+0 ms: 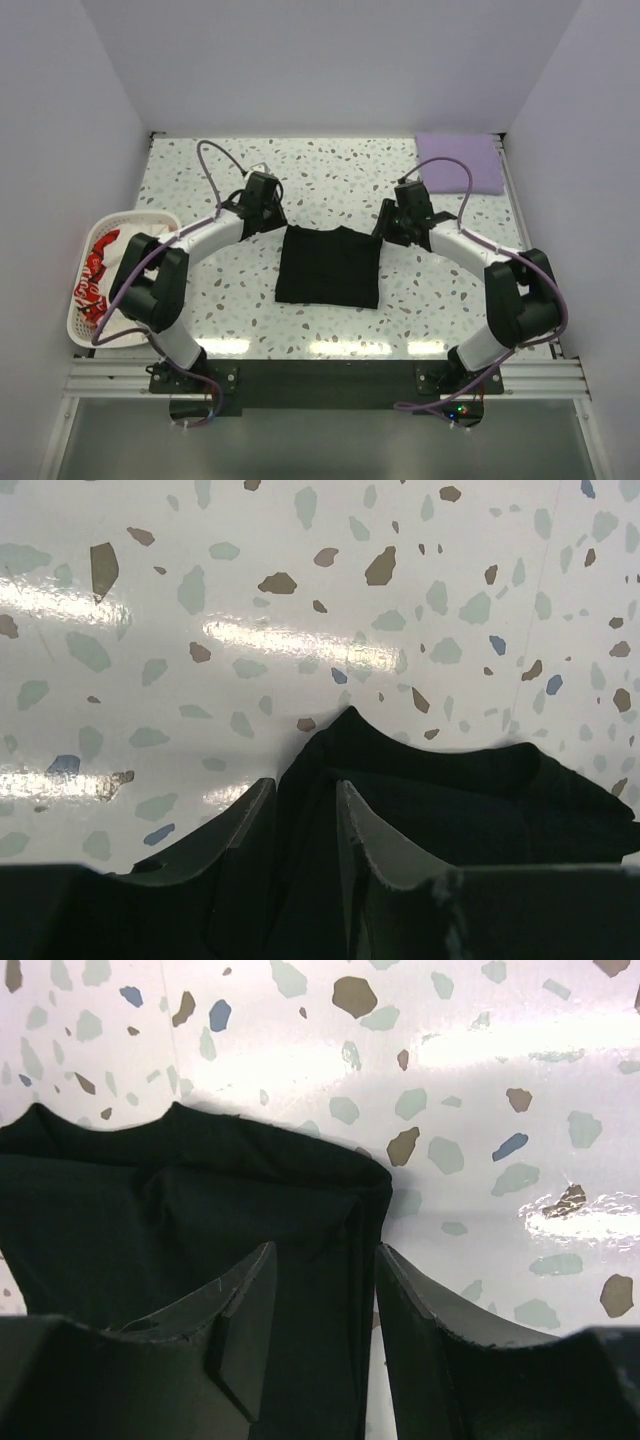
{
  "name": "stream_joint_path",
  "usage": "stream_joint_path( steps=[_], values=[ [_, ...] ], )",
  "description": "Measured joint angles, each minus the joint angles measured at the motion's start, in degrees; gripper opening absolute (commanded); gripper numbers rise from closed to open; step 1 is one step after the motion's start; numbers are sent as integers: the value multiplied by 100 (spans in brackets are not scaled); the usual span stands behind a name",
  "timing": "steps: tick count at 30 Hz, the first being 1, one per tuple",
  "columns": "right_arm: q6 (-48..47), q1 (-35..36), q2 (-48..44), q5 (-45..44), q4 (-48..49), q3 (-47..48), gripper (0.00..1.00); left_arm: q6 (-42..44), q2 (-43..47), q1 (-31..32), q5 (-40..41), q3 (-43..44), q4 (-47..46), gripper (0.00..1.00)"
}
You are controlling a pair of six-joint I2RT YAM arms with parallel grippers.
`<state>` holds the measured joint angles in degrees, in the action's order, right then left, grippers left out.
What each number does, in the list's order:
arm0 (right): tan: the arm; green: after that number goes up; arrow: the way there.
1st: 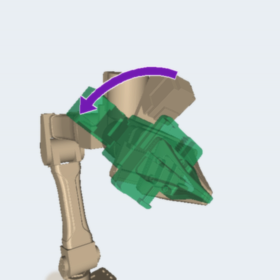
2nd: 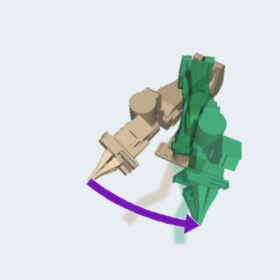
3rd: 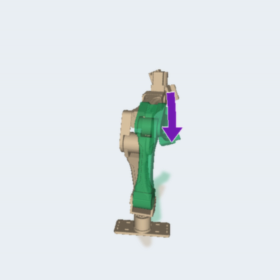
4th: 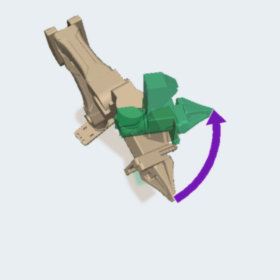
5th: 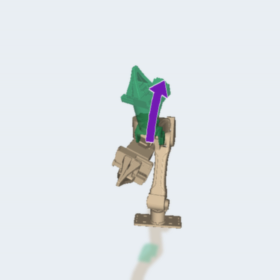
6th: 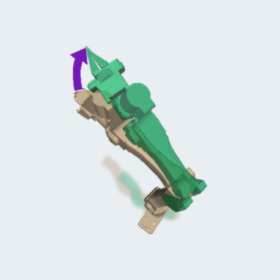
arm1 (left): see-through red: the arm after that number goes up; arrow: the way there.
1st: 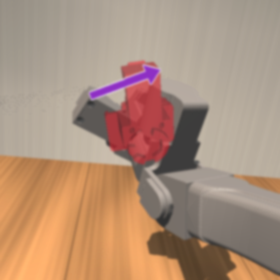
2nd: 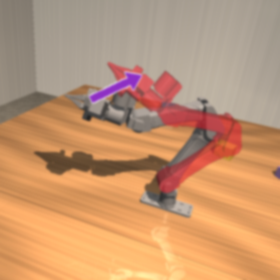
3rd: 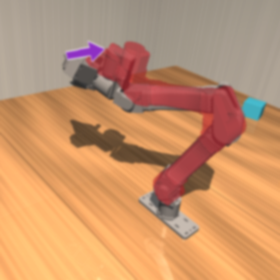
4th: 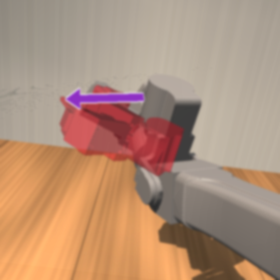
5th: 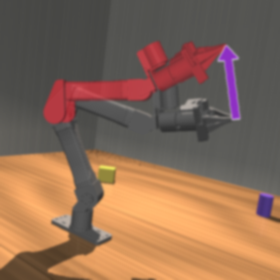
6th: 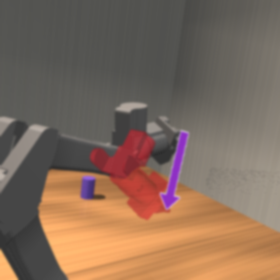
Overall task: Fold and stack the t-shirts
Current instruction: Fold the tshirt
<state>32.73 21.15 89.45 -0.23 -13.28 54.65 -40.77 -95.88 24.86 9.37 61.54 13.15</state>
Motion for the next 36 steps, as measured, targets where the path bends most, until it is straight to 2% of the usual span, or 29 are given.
stream_joint_path(
  steps=[10,21,28,29,32,33,35,36],
  values=[
    [20,0,398,13,39,87,45,-7,-568,0,-236,203,-70,36],
    [35,0,623,15,96,199,42,-11,-627,0,-501,203,-240,36],
    [74,0,750,98,140,201,34,-11,-636,0,-592,203,-337,35],
    [74,0,756,105,146,201,30,-11,-645,0,-603,203,-341,34],
    [87,0,769,125,160,201,25,-13,-669,0,-623,203,-367,29],
    [90,0,769,125,166,201,21,-17,-678,0,-627,203,-374,22],
    [96,0,769,129,170,201,16,-33,-684,0,-640,203,-378,15],
    [105,0,769,131,170,201,11,-37,-688,0,-649,203,-380,4]
  ],
)
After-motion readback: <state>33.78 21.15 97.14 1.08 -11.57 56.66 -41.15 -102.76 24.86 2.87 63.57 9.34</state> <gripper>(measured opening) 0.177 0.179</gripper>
